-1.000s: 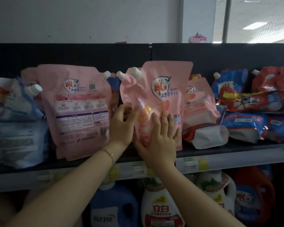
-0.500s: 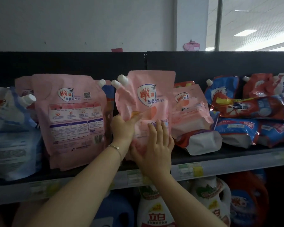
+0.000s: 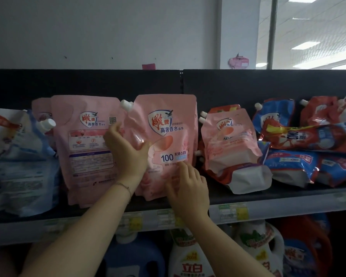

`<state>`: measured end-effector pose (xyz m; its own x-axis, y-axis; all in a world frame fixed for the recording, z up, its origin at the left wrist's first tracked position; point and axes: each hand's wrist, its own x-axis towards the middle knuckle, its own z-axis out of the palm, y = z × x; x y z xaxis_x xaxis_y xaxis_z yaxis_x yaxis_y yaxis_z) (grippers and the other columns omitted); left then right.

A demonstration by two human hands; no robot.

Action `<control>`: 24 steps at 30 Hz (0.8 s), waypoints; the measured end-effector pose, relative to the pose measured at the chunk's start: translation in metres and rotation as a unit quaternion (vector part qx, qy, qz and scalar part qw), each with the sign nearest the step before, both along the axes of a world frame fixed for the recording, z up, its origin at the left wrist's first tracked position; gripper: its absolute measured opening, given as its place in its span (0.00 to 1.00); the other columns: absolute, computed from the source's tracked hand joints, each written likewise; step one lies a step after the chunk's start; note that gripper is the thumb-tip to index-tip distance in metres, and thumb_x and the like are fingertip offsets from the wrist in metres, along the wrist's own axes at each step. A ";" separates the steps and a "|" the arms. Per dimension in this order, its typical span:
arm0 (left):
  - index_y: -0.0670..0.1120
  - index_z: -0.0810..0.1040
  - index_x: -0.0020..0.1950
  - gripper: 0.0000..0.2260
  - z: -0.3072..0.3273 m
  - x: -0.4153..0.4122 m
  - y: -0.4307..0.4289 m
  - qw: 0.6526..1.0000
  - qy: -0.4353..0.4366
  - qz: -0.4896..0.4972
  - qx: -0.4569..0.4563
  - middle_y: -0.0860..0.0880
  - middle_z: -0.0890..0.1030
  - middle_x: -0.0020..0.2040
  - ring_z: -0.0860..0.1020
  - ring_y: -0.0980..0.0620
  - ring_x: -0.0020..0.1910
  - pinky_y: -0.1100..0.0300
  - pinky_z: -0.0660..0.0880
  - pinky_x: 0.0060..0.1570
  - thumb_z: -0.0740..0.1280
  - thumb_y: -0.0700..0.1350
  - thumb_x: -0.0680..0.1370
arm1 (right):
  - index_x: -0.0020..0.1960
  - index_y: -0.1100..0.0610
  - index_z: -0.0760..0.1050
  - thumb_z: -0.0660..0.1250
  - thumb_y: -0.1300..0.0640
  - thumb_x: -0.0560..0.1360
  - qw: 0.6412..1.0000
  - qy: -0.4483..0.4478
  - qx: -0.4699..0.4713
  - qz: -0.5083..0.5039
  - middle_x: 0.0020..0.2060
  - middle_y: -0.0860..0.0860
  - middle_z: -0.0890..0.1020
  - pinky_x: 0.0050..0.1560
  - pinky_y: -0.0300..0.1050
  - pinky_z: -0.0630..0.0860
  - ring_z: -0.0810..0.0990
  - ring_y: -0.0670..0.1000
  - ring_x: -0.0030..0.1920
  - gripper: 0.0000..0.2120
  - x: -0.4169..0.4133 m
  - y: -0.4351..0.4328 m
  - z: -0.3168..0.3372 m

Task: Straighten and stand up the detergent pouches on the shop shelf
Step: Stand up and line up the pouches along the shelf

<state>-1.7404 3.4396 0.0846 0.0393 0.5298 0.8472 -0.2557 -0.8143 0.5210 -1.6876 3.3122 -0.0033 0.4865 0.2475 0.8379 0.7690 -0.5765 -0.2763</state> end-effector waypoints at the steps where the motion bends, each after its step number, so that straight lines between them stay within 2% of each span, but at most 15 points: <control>1: 0.38 0.66 0.64 0.31 0.000 -0.002 0.000 0.999 -0.003 0.042 0.025 0.41 0.68 0.62 0.69 0.46 0.59 0.54 0.73 0.57 0.77 0.37 0.66 | 0.64 0.58 0.73 0.57 0.43 0.73 1.000 0.005 -0.002 0.007 0.60 0.53 0.79 0.52 0.50 0.78 0.79 0.54 0.57 0.27 0.000 0.000 0.000; 4: 0.38 0.68 0.61 0.25 -0.002 -0.008 -0.005 0.988 0.013 0.101 0.120 0.40 0.70 0.60 0.68 0.46 0.59 0.52 0.71 0.58 0.73 0.36 0.67 | 0.65 0.58 0.71 0.59 0.45 0.73 0.999 0.018 0.000 0.040 0.60 0.52 0.79 0.50 0.50 0.78 0.78 0.54 0.57 0.24 0.002 0.000 0.002; 8: 0.42 0.69 0.58 0.20 -0.015 -0.002 -0.015 0.963 0.101 0.071 0.238 0.41 0.72 0.56 0.68 0.48 0.55 0.55 0.71 0.56 0.71 0.36 0.69 | 0.64 0.54 0.68 0.65 0.52 0.75 0.994 0.066 -0.003 0.091 0.58 0.48 0.76 0.48 0.47 0.75 0.74 0.51 0.56 0.19 0.004 -0.005 0.010; 11: 0.42 0.73 0.54 0.15 -0.021 0.002 -0.028 0.943 0.157 0.039 0.289 0.45 0.74 0.53 0.71 0.49 0.52 0.55 0.72 0.52 0.71 0.37 0.70 | 0.61 0.54 0.69 0.64 0.52 0.75 0.989 0.089 -0.017 0.116 0.56 0.48 0.76 0.48 0.51 0.76 0.75 0.52 0.54 0.15 0.005 -0.017 0.022; 13: 0.42 0.75 0.52 0.09 -0.025 0.006 -0.036 0.930 0.176 0.029 0.321 0.46 0.75 0.51 0.72 0.48 0.51 0.55 0.72 0.50 0.66 0.40 0.72 | 0.58 0.56 0.73 0.63 0.52 0.76 0.989 0.094 -0.036 0.111 0.54 0.51 0.78 0.48 0.54 0.76 0.77 0.54 0.51 0.13 0.007 -0.029 0.034; 15: 0.43 0.76 0.51 0.10 -0.026 0.014 -0.043 0.924 0.193 0.010 0.331 0.46 0.75 0.52 0.72 0.47 0.52 0.53 0.72 0.51 0.59 0.43 0.74 | 0.52 0.58 0.75 0.64 0.53 0.76 0.991 0.069 -0.065 0.092 0.49 0.52 0.78 0.46 0.50 0.74 0.76 0.54 0.47 0.10 0.014 -0.045 0.049; 17: 0.42 0.75 0.51 0.10 -0.027 0.027 -0.050 0.923 0.202 -0.013 0.328 0.45 0.74 0.51 0.71 0.47 0.51 0.52 0.72 0.51 0.59 0.42 0.73 | 0.46 0.58 0.74 0.64 0.54 0.76 0.993 0.038 -0.093 0.066 0.45 0.51 0.77 0.45 0.47 0.71 0.75 0.53 0.44 0.07 0.023 -0.062 0.063; 20: 0.42 0.75 0.50 0.09 -0.028 0.046 -0.062 0.920 0.210 -0.039 0.329 0.45 0.75 0.49 0.72 0.46 0.47 0.51 0.73 0.47 0.59 0.42 0.74 | 0.52 0.56 0.77 0.63 0.52 0.77 0.990 0.007 -0.139 0.014 0.51 0.50 0.79 0.54 0.48 0.73 0.76 0.52 0.53 0.10 0.038 -0.088 0.084; 24: 0.45 0.74 0.51 0.06 -0.029 0.069 -0.077 0.910 0.235 -0.066 0.334 0.48 0.74 0.51 0.70 0.49 0.47 0.52 0.73 0.46 0.65 0.39 0.75 | 0.57 0.55 0.76 0.62 0.50 0.78 0.980 -0.011 -0.193 -0.040 0.58 0.51 0.76 0.62 0.50 0.67 0.72 0.52 0.61 0.12 0.057 -0.116 0.110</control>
<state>-1.6713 3.3627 0.0552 0.5070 -0.1328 0.8517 -0.2515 -0.9678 -0.0012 -1.6305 3.1964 0.1065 0.5002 0.5102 0.6996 0.7205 -0.6934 -0.0095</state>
